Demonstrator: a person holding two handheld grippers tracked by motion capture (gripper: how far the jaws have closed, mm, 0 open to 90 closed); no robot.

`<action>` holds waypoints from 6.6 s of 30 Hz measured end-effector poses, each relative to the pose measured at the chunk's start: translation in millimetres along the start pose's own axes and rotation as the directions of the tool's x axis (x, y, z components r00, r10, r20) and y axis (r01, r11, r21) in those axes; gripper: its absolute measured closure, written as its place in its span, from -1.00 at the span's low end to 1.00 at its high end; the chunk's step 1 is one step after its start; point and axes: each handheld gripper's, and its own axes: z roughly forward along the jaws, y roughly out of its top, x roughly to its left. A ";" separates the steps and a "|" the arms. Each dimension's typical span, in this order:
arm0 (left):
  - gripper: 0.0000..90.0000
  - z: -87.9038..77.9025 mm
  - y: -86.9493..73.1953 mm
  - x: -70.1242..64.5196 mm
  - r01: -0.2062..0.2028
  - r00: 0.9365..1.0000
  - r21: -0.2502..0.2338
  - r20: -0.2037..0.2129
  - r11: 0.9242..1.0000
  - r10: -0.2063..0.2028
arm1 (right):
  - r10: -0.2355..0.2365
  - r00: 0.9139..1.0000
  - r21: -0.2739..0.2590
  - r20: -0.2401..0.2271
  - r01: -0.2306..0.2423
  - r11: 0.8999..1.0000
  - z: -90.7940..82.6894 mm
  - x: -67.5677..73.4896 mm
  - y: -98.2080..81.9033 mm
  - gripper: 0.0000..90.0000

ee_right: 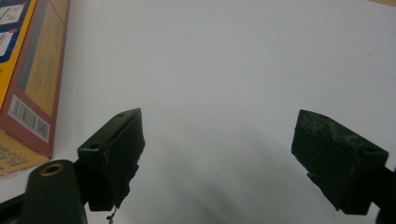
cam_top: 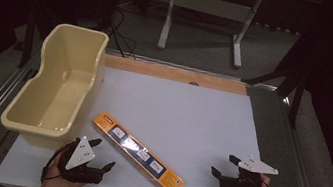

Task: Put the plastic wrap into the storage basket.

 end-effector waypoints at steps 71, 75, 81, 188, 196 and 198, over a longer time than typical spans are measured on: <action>-0.47 -5.9 -1.0 1.2 0.028 0.998 -0.061 -0.055 0.998 -0.032 | -0.264 0.917 0.291 -0.299 0.352 0.890 87.3 123.5 41.3 -0.13; -0.46 -6.1 -1.1 1.2 0.031 0.998 -0.063 -0.056 0.998 -0.035 | -0.262 0.918 0.305 -0.296 0.351 0.885 83.0 110.1 39.8 -0.13; -0.46 -5.7 -1.2 1.0 0.030 0.998 -0.060 -0.056 0.998 -0.033 | -0.248 0.932 0.317 -0.265 0.327 0.890 71.0 86.3 32.6 -0.13; -0.46 -0.5 -2.4 3.6 0.066 0.997 -0.023 -0.043 0.998 -0.067 | 0.325 0.903 0.659 -0.281 -0.065 0.749 144.0 68.9 173.8 -0.12; -0.47 0.0 -2.4 3.4 0.065 0.997 -0.021 -0.041 0.998 -0.066 | 0.384 0.861 0.588 -0.334 -0.128 0.798 148.2 71.8 197.3 -0.12; -0.47 -0.4 -2.3 3.6 0.065 0.997 -0.021 -0.040 0.998 -0.066 | 0.411 0.845 0.577 -0.343 -0.156 0.802 150.2 72.8 204.6 -0.12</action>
